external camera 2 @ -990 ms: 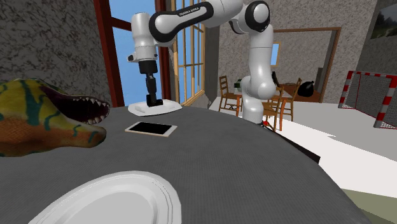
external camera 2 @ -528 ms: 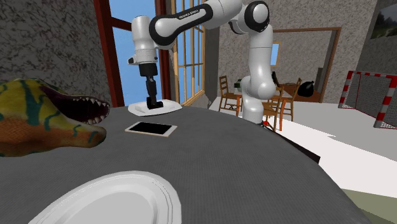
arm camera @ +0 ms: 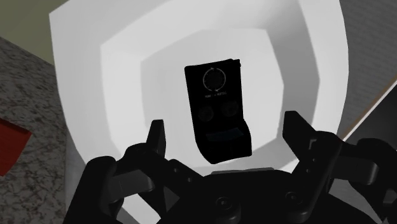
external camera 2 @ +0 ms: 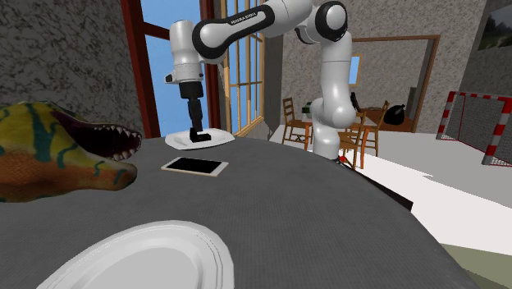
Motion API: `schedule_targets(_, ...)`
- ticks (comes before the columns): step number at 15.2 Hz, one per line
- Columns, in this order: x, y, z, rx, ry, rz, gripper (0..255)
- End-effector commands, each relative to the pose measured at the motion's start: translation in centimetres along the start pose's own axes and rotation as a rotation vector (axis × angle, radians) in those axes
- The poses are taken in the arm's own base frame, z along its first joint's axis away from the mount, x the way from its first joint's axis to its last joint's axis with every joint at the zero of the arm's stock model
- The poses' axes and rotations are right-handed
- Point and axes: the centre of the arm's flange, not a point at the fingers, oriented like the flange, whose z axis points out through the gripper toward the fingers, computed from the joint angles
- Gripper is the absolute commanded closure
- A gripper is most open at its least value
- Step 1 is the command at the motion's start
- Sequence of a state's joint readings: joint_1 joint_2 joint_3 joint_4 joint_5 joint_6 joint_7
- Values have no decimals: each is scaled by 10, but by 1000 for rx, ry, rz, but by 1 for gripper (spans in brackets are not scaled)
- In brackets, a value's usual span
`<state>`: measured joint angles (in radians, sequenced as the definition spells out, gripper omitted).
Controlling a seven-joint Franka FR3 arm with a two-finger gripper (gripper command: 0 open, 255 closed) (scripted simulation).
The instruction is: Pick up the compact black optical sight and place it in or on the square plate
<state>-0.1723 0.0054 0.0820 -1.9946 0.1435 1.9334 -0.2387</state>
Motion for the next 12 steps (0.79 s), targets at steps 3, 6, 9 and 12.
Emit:
schedule_targets(3,0,0,-40,0,0,0,0)
schedule_targets(6,0,0,-50,0,0,0,0)
schedule_targets(9,0,0,-50,0,0,0,0)
schedule_targets(12,0,0,-50,0,0,0,0)
